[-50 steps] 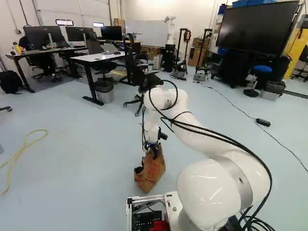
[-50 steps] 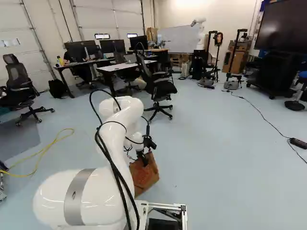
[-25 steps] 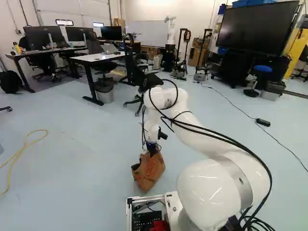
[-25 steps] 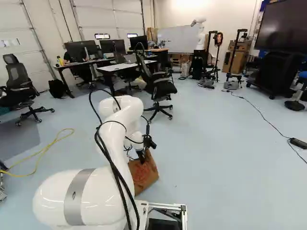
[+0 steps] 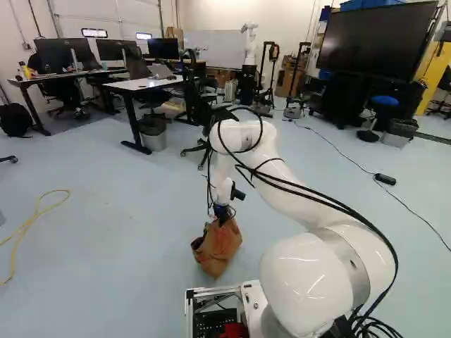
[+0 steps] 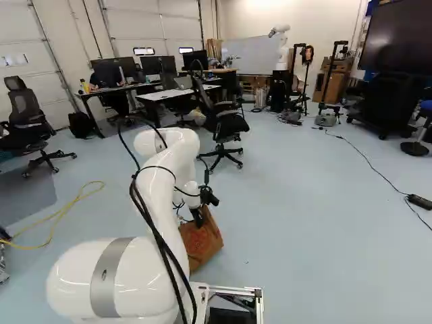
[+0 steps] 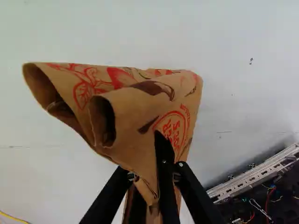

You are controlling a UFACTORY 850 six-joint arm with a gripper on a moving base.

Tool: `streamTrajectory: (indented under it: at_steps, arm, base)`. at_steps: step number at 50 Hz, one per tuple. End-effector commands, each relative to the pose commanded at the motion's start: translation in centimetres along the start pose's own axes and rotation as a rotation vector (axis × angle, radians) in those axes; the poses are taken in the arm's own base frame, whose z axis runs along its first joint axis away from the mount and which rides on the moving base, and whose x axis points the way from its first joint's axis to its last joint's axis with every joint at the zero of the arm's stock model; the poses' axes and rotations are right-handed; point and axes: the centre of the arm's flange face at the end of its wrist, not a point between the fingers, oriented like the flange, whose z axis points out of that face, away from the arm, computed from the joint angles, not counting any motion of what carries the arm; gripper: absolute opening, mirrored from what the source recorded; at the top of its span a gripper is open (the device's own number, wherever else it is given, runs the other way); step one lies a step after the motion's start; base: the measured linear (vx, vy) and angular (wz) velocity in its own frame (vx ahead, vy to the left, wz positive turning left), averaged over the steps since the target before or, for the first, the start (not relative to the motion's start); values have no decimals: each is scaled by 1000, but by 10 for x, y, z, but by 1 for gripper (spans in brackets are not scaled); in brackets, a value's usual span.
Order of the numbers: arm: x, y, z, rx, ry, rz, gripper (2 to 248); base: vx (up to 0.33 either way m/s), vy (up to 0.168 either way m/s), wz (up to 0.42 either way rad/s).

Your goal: Pick up the grocery bag from the ground

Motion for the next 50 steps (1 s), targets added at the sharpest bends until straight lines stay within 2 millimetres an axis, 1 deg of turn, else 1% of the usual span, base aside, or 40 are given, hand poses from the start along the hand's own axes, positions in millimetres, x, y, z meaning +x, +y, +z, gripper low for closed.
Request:
streamTrajectory:
  at_steps: [27, 50]
  arm:
    - [-13, -6, -41, 7, 3, -25, 25]
    - [-21, -6, -77, 14, 8, -36, 25]
  base:
    - [0, 0, 0]
    - [0, 0, 0]
